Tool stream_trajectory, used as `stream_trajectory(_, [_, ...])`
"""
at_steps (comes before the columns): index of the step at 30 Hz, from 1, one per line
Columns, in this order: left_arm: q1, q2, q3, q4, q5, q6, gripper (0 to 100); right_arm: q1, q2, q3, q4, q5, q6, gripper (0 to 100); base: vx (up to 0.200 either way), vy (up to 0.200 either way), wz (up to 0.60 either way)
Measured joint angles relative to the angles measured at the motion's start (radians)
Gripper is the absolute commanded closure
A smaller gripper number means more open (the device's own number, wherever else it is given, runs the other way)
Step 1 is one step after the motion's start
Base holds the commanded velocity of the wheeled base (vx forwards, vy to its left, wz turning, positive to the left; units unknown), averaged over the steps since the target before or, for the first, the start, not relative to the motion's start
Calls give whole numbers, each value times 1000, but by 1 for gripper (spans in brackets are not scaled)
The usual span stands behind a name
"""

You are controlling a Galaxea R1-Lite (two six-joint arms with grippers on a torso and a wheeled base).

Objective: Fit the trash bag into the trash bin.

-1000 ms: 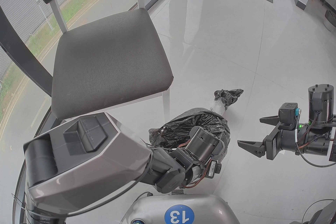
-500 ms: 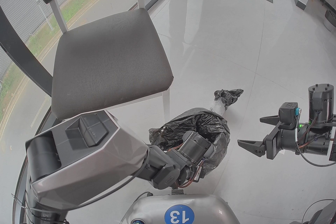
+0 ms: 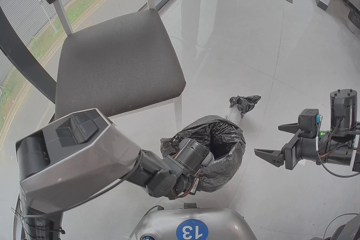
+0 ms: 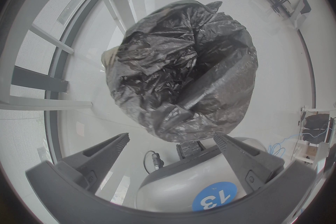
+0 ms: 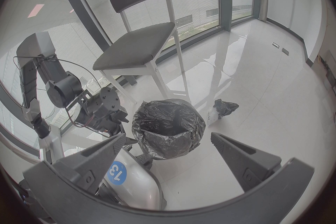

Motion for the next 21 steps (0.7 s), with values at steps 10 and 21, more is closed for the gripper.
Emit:
stream_trajectory(10, [22,-36,-31,-2,1,9,0,0,7,-7,0,0,-1,0,0,0,0])
stream_trajectory(21, [-27,23,-175,0,-10,-19,0,0,9,-1,0,0,-2,0,0,0,0])
